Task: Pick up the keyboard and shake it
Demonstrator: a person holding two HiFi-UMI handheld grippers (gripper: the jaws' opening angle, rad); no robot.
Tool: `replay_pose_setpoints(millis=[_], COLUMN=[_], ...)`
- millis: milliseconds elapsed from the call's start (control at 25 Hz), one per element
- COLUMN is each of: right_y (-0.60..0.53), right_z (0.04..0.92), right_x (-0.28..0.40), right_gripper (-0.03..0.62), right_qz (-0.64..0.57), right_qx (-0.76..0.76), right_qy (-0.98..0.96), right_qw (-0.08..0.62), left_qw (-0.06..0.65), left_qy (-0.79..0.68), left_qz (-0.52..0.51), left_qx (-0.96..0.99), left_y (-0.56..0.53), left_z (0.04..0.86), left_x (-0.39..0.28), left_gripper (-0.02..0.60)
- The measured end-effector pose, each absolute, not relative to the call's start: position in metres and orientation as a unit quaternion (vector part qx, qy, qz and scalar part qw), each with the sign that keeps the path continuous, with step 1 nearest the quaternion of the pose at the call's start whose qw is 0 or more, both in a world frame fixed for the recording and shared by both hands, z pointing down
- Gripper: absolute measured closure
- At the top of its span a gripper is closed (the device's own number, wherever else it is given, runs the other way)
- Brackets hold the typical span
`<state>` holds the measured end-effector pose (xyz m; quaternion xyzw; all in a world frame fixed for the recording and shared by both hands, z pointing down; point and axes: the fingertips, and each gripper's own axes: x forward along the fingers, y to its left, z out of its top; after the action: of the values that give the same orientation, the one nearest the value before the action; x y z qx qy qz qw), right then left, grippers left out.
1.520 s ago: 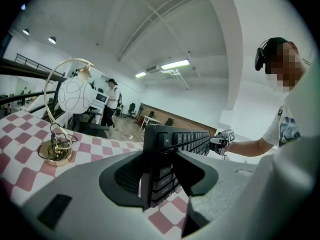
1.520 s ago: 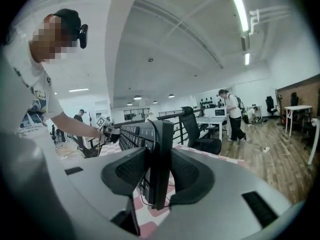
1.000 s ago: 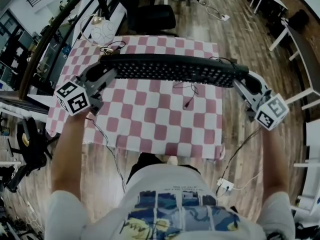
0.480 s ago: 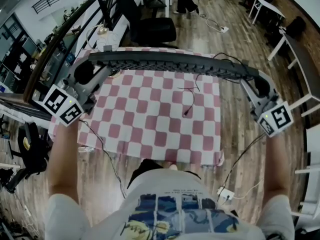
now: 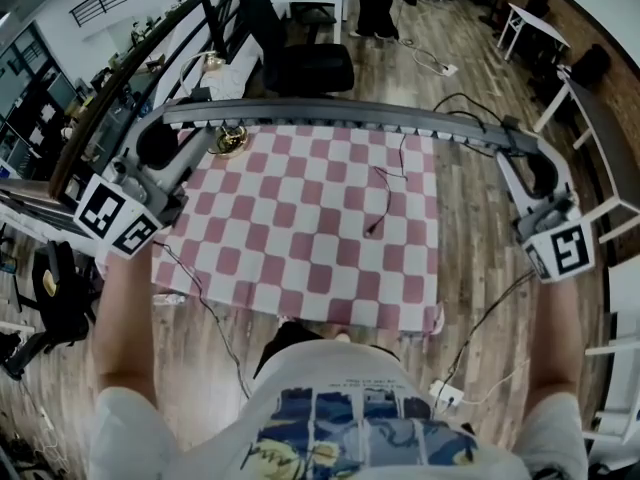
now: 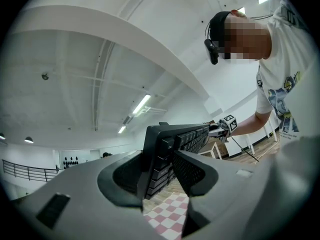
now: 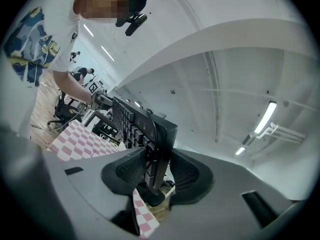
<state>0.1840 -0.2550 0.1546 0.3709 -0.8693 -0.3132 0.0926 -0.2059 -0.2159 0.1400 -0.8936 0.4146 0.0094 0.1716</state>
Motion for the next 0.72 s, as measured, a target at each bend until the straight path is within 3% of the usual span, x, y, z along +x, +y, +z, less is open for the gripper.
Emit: replay_pose_setpoints(millis=[720], right_y=[-0.248], right_z=[0.134], right_x=[0.169], right_gripper=[0.447], right_qz=[-0.374], right_qx=[0.385], right_qy=[-0.839], right_qw=[0.086], left_qw=[0.191], left_qy=[0.436], left_qz=[0.005], left_qx=[-0.879], left_y=[-0.208], left_z=[0.130], left_x=[-0.220], left_gripper=[0.402])
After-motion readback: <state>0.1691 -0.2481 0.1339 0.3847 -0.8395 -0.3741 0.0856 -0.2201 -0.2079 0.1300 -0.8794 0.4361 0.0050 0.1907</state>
